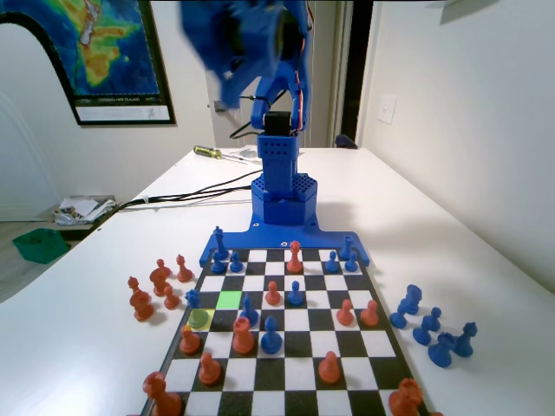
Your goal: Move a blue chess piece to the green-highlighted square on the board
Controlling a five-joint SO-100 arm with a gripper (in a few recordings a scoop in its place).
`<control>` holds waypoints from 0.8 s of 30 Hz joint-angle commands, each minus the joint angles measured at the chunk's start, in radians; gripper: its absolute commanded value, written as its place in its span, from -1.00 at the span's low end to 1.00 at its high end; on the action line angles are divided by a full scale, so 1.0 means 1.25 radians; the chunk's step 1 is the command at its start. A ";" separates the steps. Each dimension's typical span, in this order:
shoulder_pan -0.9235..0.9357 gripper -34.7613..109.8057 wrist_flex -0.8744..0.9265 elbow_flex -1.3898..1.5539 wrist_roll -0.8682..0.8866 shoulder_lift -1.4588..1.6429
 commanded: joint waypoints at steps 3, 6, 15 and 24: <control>0.085 -0.50 -0.063 -0.097 -0.012 -0.178; 0.121 -0.49 -0.099 -0.124 -0.009 -0.270; 0.180 -0.47 -0.185 -0.175 -0.010 -0.499; 0.182 -0.38 -0.280 -0.128 -0.026 -0.571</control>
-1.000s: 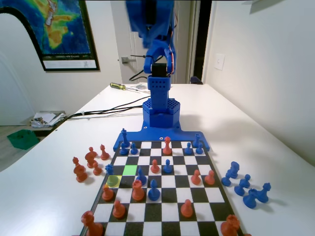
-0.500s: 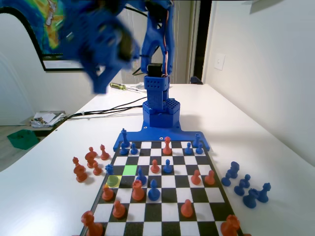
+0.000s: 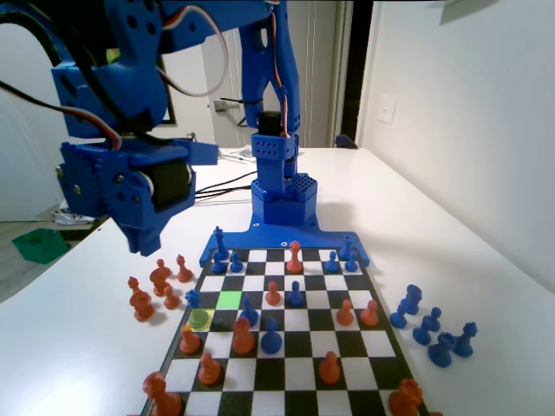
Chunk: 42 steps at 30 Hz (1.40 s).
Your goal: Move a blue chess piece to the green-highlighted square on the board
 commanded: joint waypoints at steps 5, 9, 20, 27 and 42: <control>0.006 -0.35 -0.056 0.010 -0.018 -0.009; -0.002 -0.35 -0.074 0.022 -0.023 -0.022; -0.027 -0.35 -0.108 0.081 -0.032 -0.023; -0.032 -0.35 -0.161 0.120 -0.037 -0.036; -0.056 -0.34 -0.179 0.133 -0.028 -0.044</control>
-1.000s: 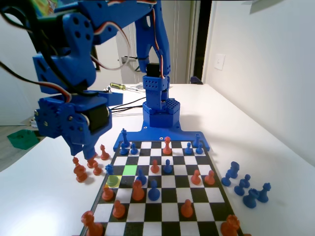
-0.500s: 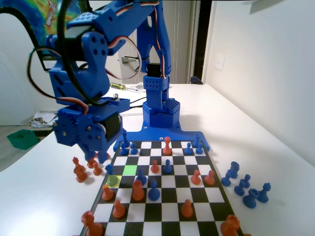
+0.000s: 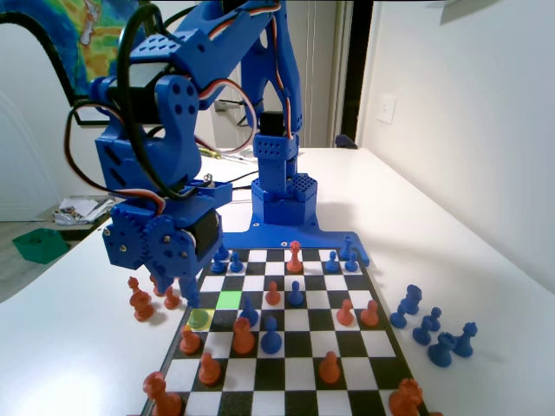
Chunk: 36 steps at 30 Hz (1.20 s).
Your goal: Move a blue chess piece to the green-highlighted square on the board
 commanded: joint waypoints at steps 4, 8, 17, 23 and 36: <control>-0.006 -0.34 -0.028 0.025 -0.006 0.028; -0.010 -0.34 -0.044 0.037 -0.010 0.022; -0.015 -0.34 -0.069 0.061 -0.011 0.016; -0.017 -0.34 -0.079 0.074 -0.015 0.015; -0.002 -0.34 -0.109 0.072 -0.031 -0.018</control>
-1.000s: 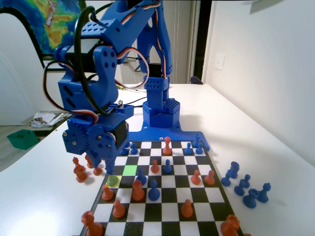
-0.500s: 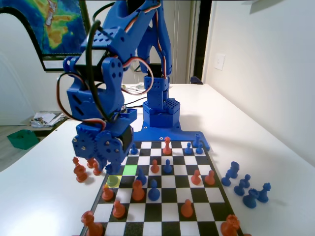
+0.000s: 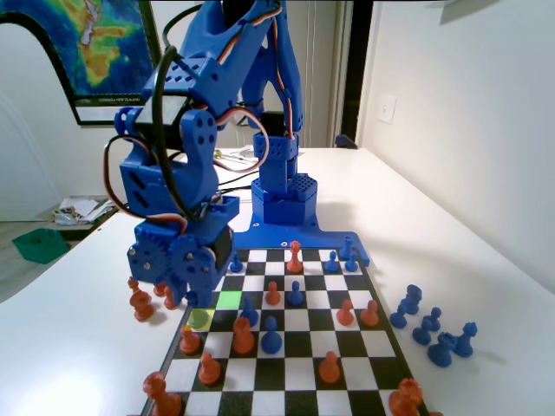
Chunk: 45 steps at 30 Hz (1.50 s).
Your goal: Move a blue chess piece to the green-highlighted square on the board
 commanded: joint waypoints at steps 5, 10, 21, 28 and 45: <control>0.017 -0.34 0.006 -0.020 -0.006 0.011; 0.017 -0.36 0.006 -0.021 -0.009 0.011; 0.018 -0.44 0.011 -0.029 -0.026 0.011; 0.020 -0.44 0.027 -0.052 -0.025 0.011; 0.020 -0.47 0.136 -0.118 -0.036 0.025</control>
